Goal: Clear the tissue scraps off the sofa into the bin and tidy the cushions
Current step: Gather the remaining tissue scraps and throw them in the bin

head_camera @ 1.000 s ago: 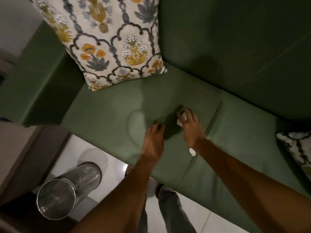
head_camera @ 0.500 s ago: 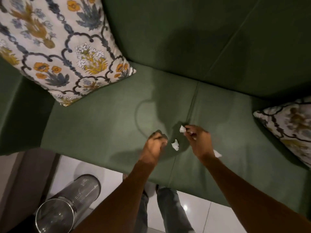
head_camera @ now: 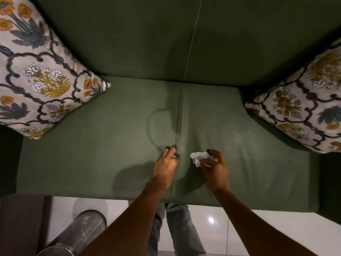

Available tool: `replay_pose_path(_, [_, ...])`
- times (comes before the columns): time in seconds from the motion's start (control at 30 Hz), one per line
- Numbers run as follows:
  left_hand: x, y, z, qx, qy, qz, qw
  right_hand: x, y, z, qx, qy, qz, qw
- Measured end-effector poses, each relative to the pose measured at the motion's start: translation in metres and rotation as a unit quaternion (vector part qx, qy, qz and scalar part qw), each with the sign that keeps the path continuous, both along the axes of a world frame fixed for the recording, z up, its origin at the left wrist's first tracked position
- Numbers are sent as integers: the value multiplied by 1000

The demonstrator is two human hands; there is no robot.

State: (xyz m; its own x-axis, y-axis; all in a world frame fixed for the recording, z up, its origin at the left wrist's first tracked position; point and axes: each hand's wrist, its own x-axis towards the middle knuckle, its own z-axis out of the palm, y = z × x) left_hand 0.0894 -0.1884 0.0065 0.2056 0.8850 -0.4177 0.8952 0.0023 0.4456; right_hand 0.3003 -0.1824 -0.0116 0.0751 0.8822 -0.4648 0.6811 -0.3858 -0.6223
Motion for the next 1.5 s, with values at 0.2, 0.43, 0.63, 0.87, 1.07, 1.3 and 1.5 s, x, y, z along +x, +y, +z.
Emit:
replay_pose_path(0.2, [-7, -16, -5, -19, -50, 68, 996, -16, 2, 0, 16, -48, 50, 997])
replay_pose_path(0.43, [-38, -24, 13, 11, -67, 287, 955, -70, 15, 17, 47, -17, 66, 997])
replay_pose_path(0.63, [-84, -48, 24, 55, -94, 447, 888, -140, 16, 31, 62, 28, 166, 984])
replay_pose_path(0.87, [-152, -124, 35, 63, -85, 633, 767, -234, -24, 50, 93, 21, 258, 961])
replay_pose_path(1.07, [-211, -232, 42, 94, -78, 713, 690, -324, -118, 60, 19, 94, 318, 943])
replay_pose_path(1.3, [-269, -382, 21, 97, -49, 823, 558, -410, -254, 47, -38, 94, 430, 897])
replay_pose_path(1.5, [-286, -495, -22, 71, -31, 852, 518, -468, -356, 11, -25, 63, 532, 844])
